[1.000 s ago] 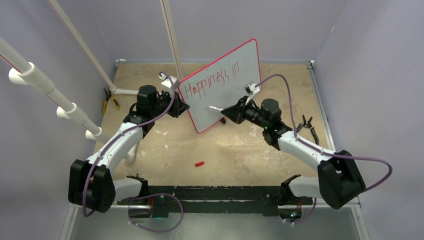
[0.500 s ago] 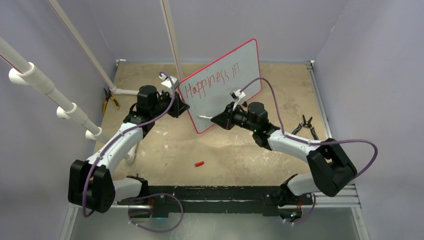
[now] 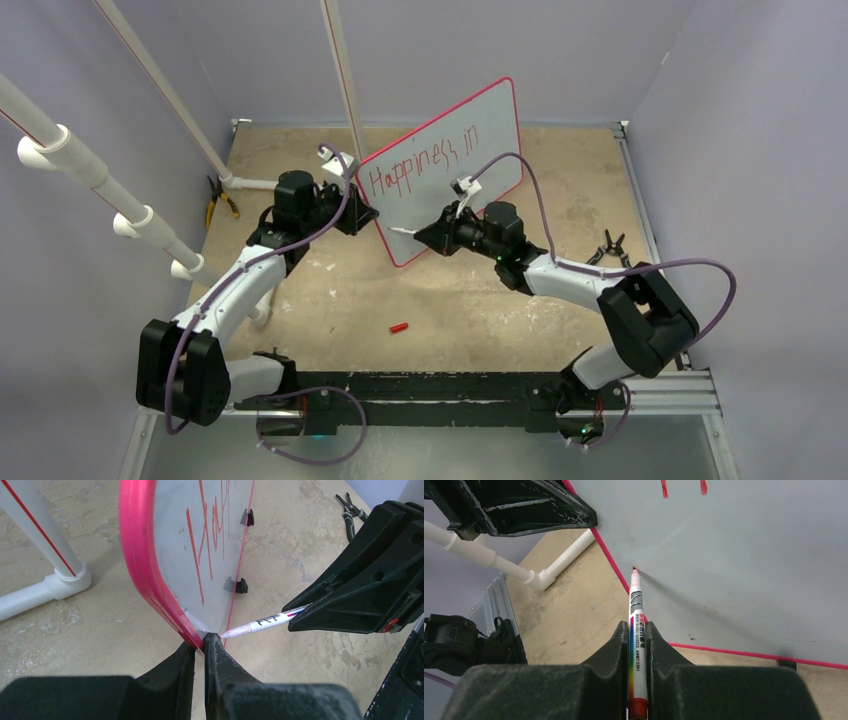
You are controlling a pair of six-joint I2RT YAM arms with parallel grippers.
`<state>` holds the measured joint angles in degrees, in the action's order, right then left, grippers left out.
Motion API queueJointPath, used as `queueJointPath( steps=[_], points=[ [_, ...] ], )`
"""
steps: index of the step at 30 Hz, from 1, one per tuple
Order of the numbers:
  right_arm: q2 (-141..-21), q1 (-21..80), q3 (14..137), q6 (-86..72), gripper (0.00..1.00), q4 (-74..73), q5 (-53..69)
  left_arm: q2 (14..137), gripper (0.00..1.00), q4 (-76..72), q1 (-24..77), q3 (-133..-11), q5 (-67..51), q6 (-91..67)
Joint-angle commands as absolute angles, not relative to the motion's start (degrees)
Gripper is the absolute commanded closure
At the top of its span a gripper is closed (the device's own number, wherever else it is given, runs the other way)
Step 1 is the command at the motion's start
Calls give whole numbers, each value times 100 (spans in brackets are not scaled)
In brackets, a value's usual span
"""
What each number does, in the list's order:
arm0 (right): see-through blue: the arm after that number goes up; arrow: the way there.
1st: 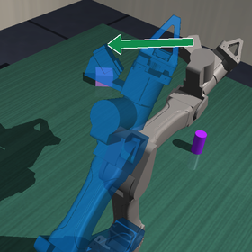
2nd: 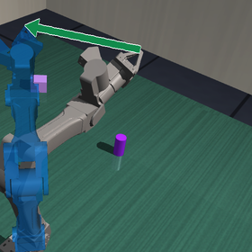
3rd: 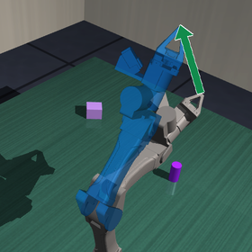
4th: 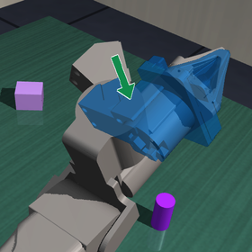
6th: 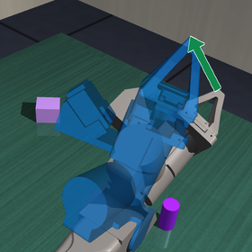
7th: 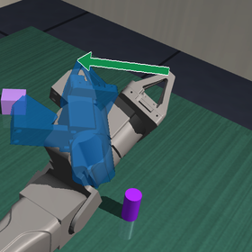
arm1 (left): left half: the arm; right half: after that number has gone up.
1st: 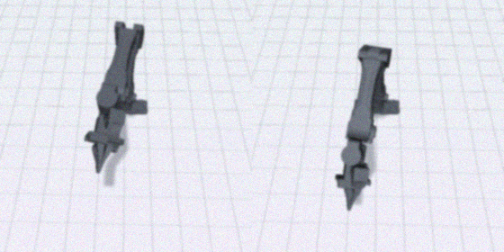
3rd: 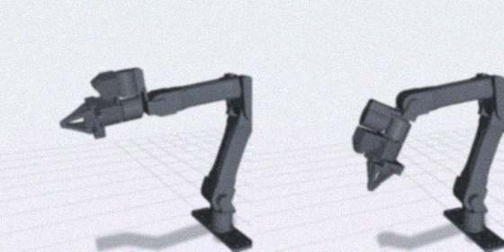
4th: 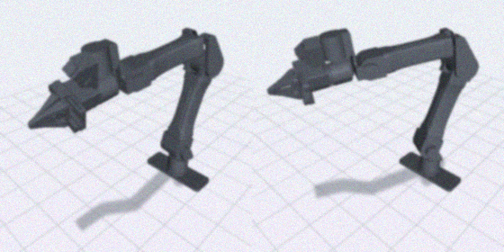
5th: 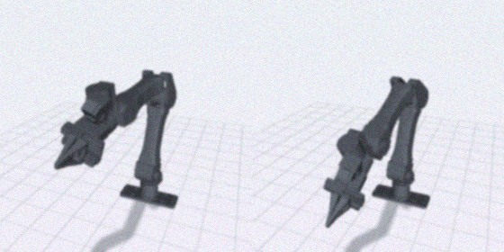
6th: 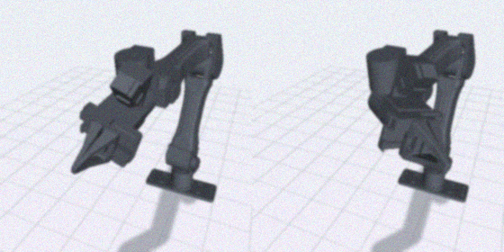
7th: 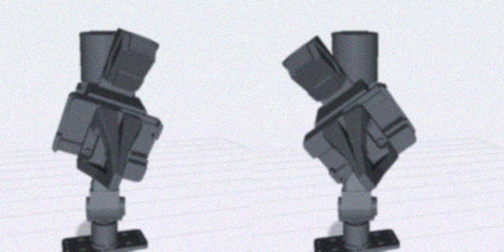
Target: Write a sentence on the whiteboard
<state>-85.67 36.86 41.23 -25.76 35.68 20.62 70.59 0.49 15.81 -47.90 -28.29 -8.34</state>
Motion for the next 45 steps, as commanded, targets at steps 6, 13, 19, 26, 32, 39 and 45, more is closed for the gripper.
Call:
queueJointPath(
  steps=[6,13,19,26,32,39,45],
  points=[
    [-8549,3709,4015,-2496,100,3676,1446,7031,100,189,1652,-4837,-2863,-638],
    [-8515,3709,3945,-2488,100,3626,1433,7040,100,184,1652,-4840,-2883,-642],
    [-8244,3709,4009,-2483,100,3535,1517,7044,100,184,1652,-4826,-2870,-646],
    [-8029,3709,4132,-2670,100,3535,1430,7027,100,182,1660,-4825,-2882,-642],
    [-8213,3707,4287,-2613,100,3474,1351,7015,100,183,1661,-4827,-2882,-642],
    [-8395,3709,4343,-2552,100,3505,1316,7005,100,185,1661,-4825,-2875,-641],
    [-8431,3706,4216,-2533,100,3435,1281,7000,100,185,1661,-4830,-2874,-641]
  ],
)
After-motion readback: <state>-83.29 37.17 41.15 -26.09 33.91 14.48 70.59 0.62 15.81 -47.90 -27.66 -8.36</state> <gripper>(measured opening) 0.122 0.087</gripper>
